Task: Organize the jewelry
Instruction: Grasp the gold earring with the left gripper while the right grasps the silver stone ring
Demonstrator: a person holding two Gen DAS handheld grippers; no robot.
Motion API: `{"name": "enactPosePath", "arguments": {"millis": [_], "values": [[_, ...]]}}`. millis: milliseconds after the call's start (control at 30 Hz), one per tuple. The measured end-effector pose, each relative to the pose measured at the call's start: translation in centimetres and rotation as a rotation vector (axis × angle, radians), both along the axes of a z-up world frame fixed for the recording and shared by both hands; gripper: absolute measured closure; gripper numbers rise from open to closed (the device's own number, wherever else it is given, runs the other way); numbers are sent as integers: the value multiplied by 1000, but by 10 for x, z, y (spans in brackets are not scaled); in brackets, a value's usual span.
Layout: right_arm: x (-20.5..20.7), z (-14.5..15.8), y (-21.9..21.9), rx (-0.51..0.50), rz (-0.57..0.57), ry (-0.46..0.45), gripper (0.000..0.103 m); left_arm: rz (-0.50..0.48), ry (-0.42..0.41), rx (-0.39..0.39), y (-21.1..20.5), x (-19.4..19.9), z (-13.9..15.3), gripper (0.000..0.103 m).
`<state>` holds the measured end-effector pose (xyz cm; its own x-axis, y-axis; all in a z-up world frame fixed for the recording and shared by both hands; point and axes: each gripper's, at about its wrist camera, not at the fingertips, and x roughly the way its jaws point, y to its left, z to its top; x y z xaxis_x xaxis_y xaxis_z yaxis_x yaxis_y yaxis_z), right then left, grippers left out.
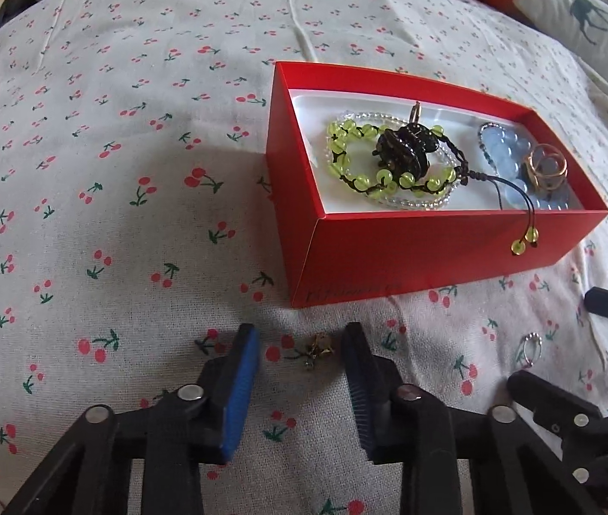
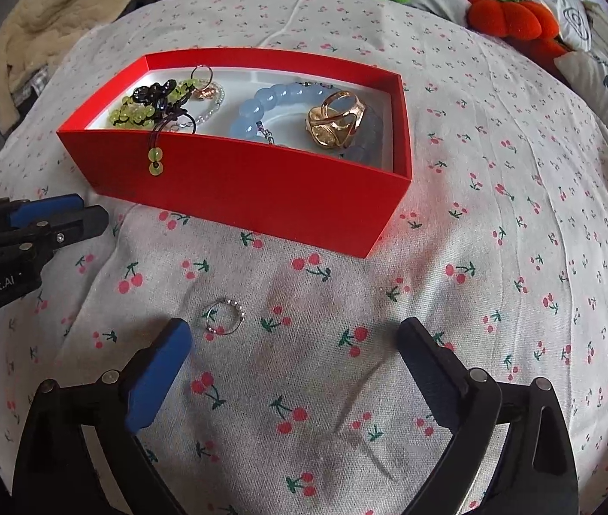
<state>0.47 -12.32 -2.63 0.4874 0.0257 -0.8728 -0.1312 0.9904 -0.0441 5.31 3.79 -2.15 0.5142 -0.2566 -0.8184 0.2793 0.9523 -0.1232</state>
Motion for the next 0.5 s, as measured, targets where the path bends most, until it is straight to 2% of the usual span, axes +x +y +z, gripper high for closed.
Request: {"name": "enactPosePath", "arguments": {"millis": [167,300,367,467,500], "values": [[4,0,1,13,-28,-10,4,12,11,-5,3,0,0,98],[7,0,2,21,-48,-9,7,14,23,-18,5,0,1,99],[7,2,4,23,-50,-11,13,14,29,-21,5,-1,1,100],[7,5,8,28,-40,-14,30,12,35,-23,5,-2,2,100],[6,6,9,28,-30,-13,39,12,36,-24,5,-2,2,100]]}}
